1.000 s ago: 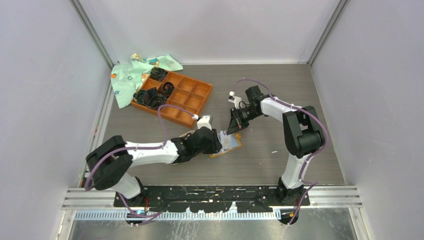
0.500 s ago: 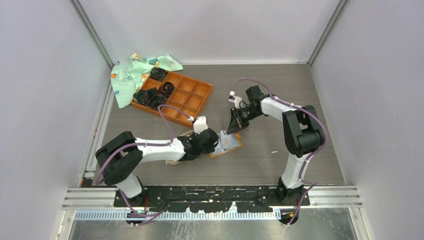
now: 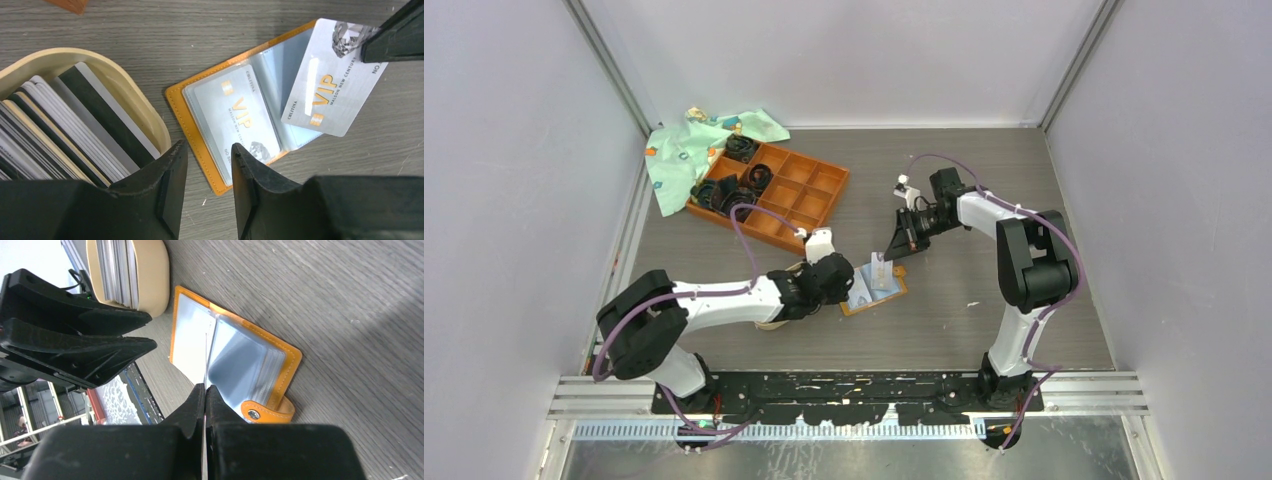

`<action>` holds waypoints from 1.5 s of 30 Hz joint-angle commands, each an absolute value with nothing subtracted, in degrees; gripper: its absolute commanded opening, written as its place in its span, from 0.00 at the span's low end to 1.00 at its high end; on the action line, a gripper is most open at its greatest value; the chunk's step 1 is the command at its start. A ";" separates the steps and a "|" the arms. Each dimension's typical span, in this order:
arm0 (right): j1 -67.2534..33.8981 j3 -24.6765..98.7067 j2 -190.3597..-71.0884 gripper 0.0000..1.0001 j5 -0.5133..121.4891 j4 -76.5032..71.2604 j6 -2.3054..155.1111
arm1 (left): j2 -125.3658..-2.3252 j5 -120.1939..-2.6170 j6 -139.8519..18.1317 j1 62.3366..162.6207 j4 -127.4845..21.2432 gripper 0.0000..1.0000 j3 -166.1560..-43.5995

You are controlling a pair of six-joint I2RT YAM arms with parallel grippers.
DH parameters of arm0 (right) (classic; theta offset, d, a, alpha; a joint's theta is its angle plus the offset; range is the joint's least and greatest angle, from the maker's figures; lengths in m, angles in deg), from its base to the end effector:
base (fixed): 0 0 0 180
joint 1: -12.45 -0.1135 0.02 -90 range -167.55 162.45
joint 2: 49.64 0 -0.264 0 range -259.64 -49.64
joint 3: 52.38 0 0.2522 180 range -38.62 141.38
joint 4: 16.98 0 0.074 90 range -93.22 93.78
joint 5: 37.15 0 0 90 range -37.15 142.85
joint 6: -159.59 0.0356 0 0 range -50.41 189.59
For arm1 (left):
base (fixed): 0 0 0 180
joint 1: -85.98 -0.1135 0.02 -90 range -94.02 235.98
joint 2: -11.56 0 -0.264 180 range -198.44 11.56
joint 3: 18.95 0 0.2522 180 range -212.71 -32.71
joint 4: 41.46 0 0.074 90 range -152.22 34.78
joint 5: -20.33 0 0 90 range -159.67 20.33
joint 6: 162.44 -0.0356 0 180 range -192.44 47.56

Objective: Put the credit cards into the card holder
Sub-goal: Insert the credit card into the card holder.

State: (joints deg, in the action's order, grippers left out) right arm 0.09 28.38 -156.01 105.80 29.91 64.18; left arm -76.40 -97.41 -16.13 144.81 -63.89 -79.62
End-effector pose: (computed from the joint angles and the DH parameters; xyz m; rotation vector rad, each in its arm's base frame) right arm 0.3363 0.1028 0.1668 -0.5988 2.5393 1.3174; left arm 0.1710 -0.2506 0.1812 -0.1604 2.3435 -0.4144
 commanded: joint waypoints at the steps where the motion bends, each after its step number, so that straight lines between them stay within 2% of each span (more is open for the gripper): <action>1: -0.21 29.85 -154.06 0.01 109.79 28.65 65.08 | -75.83 -92.35 -20.64 144.60 -61.60 0.39 -80.17; 23: -3.60 32.39 -161.01 0.01 104.79 32.76 64.00 | -81.64 -93.83 -22.32 144.58 -69.15 0.43 -84.36; 27: -3.63 33.91 -161.90 0.01 104.16 35.29 62.58 | -84.01 -93.42 -23.32 144.55 -71.44 0.41 -86.53; 32: -3.55 33.42 -158.85 0.01 100.42 34.44 61.86 | -86.04 -94.89 -23.75 144.45 -75.35 0.31 -88.82; 45: -3.63 32.77 -158.13 0.01 98.57 33.32 62.28 | -86.17 -95.37 -24.27 144.24 -76.40 0.30 -89.10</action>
